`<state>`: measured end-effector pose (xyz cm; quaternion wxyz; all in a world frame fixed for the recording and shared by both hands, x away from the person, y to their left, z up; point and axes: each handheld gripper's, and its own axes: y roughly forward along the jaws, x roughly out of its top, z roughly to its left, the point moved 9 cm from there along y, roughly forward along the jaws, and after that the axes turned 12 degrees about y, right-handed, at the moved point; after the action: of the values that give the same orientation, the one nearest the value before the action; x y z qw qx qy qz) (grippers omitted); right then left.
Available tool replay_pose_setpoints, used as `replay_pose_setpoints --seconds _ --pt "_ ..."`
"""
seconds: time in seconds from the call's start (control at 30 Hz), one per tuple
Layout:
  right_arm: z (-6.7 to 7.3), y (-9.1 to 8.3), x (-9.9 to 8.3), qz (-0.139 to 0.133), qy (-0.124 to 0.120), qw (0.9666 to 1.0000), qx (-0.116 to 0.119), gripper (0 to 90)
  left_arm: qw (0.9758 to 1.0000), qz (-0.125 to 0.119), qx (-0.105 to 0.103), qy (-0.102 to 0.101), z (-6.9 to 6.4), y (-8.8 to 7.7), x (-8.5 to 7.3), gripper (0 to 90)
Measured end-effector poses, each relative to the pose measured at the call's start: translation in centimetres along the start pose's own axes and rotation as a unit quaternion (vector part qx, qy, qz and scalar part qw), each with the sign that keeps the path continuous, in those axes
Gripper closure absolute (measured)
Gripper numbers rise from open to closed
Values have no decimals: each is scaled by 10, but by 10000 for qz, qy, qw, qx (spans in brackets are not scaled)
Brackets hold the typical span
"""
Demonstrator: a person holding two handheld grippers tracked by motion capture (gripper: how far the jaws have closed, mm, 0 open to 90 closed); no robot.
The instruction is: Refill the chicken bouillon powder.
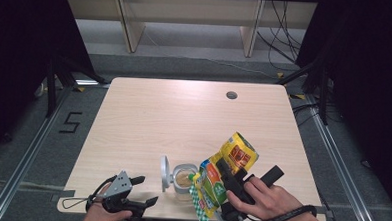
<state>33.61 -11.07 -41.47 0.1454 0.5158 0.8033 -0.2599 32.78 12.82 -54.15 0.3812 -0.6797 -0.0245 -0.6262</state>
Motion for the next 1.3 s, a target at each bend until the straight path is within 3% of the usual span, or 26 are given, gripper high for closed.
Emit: replay_pose_setpoints --seconds 0.13,0.2,0.23,0.27,0.53,0.63,0.67,1.07,1.13,1.3 --pt "0 0 0 -6 5 10000 3 600 10000 2 -3 6 0 0 0 178" --pt "1 1 0 -12 17 10000 19 600 9999 -2 1 -115 -1 0 0 178" --pt "1 1 0 -13 21 10000 19 600 9999 -1 1 -110 -1 0 0 178" --pt "1 1 0 -30 6 10000 18 600 10000 33 8 38 1 -1 -1 178" --pt "3 2 0 -41 147 9999 49 600 10000 3 0 11 0 0 0 178" --pt "2 1 -1 -17 35 10000 42 600 10000 30 -5 51 0 0 0 178" --pt "3 2 0 -51 126 9999 57 600 10000 30 -6 50 0 0 0 178" --pt "3 1 0 -52 108 9999 36 600 10000 -2 3 6 0 0 0 178" --pt "1 1 0 -51 -10 10000 37 600 10000 -1 1 10 0 0 0 178" --pt "-1 -2 -1 -54 119 9999 -39 601 10000 33 -2 48 0 0 -1 178"
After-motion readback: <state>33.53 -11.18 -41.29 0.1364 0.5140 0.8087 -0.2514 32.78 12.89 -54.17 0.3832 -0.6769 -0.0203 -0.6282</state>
